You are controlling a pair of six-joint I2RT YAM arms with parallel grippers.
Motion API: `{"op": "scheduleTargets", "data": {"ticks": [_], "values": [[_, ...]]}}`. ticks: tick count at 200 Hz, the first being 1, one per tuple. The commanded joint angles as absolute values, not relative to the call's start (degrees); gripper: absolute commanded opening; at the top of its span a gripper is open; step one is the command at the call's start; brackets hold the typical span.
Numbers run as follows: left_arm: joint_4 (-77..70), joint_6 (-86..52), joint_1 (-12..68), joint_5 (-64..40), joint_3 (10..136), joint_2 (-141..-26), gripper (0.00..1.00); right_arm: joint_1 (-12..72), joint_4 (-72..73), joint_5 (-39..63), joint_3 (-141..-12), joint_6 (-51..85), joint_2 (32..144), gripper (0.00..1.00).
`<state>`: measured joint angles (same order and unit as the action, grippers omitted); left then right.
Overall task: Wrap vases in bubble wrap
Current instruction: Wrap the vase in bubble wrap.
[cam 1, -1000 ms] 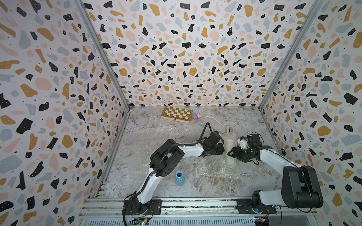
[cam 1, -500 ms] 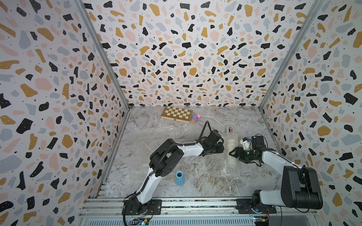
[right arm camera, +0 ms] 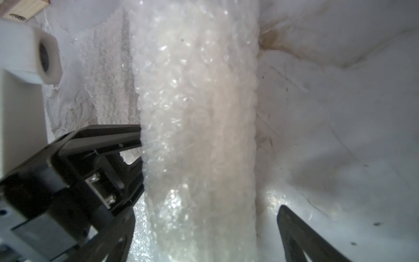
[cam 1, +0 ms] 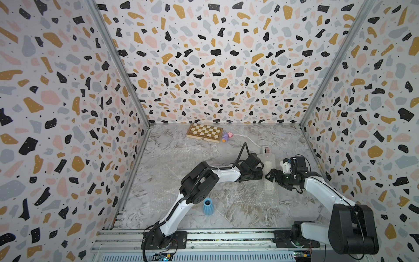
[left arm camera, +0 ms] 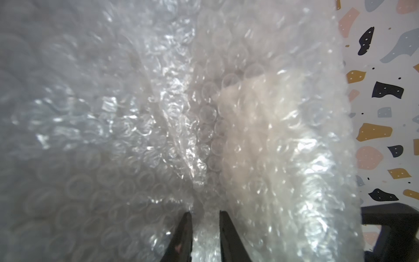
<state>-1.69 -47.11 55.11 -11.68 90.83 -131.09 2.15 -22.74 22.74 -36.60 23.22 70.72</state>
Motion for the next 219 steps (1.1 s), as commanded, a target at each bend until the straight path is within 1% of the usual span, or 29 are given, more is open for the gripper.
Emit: {"op": "scheduleTargets", "data": {"ticks": [1,39,73,88,102,120,133,137,166,196,212,219], "values": [[-2.2,-46.62,55.71,-12.91,92.5,-131.74,0.23,3.56,-26.33,19.56,-37.53,24.07,69.64,0.98],[-2.46,-46.39,56.39,-12.69,92.27,-131.45,0.23,5.79,-26.06,18.1,-37.78,23.95,72.76,0.98],[-3.17,-46.1,56.4,-13.31,91.92,-131.19,0.23,6.79,-25.05,17.11,-37.48,23.91,75.05,0.93],[-3.72,-46.4,56.33,-12.85,90.89,-130.45,0.24,7.48,-24.96,16.15,-37.86,23.82,75.99,0.88],[-4.69,-46.16,56.12,-12.63,89.79,-129.44,0.24,8.29,-25.03,14.73,-38.13,24.0,76.12,0.81],[-4.06,-45.7,55.8,-12.47,89.4,-128.71,0.24,9.41,-25.4,13.18,-38.61,24.09,76.76,0.76],[-5.36,-46.3,55.39,-13.18,88.14,-127.99,0.24,10.46,-26.41,10.75,-39.42,24.57,77.41,0.66],[-6.1,-46.53,55.16,-13.49,87.34,-127.59,0.24,10.84,-26.68,10.04,-39.66,24.65,77.44,0.65],[-8.0,-46.85,52.96,-12.58,81.56,-122.08,0.24,15.24,-29.42,3.77,-42.63,25.48,78.59,0.59],[-9.93,-47.64,50.06,-13.25,75.27,-116.56,0.25,20.39,-33.5,-4.07,-47.16,26.16,81.25,0.58],[-10.71,-49.24,48.12,-14.58,71.92,-113.64,0.28,22.86,-35.27,-7.42,-49.03,26.79,82.33,0.58],[-10.75,-49.67,47.7,-14.43,70.73,-112.47,0.31,23.48,-35.37,-8.03,-49.3,27.04,82.74,0.58]]}}
